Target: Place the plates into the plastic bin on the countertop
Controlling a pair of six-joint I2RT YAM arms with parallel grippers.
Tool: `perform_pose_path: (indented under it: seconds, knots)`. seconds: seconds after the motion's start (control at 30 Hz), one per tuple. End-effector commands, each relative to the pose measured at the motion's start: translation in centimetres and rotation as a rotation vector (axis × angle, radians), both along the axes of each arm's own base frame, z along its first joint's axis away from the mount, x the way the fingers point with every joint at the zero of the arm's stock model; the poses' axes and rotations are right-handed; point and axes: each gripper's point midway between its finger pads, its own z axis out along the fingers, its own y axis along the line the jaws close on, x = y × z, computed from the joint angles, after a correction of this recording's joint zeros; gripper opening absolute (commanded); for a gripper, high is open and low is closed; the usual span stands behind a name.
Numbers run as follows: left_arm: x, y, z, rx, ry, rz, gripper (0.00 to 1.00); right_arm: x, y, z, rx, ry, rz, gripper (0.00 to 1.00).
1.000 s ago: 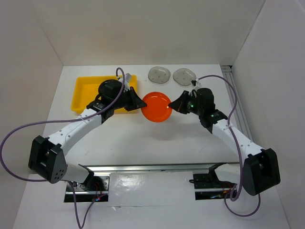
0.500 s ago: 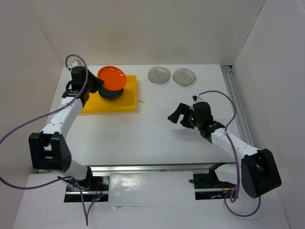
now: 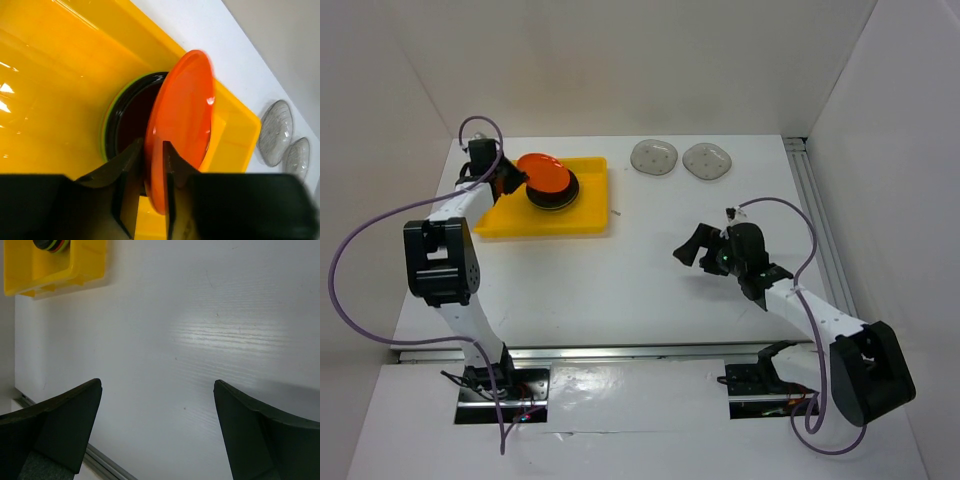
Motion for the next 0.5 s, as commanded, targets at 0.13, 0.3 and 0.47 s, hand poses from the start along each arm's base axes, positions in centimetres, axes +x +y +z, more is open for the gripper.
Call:
perform_pose_path:
  seconds: [0.13,0.3,0.47]
  knots:
    - [2.0,0.2,3.7,0.02,-0.067,-0.005,0.89,2.4,-0.5,2.3,-0.024,-0.105,-0.062,1.0]
    - [1.3,-0.6,7.9,-0.008,-0.094,-0.027,1.0,5.2,-2.8,0.8,-0.06,-0.036,-0.193,1.0]
    - [-0.5,-5.6,10.1,-0.083,-0.031,-0.205,1.0,10.5,-8.7,-0.1,-0.064,-0.015,-0.403,1.0]
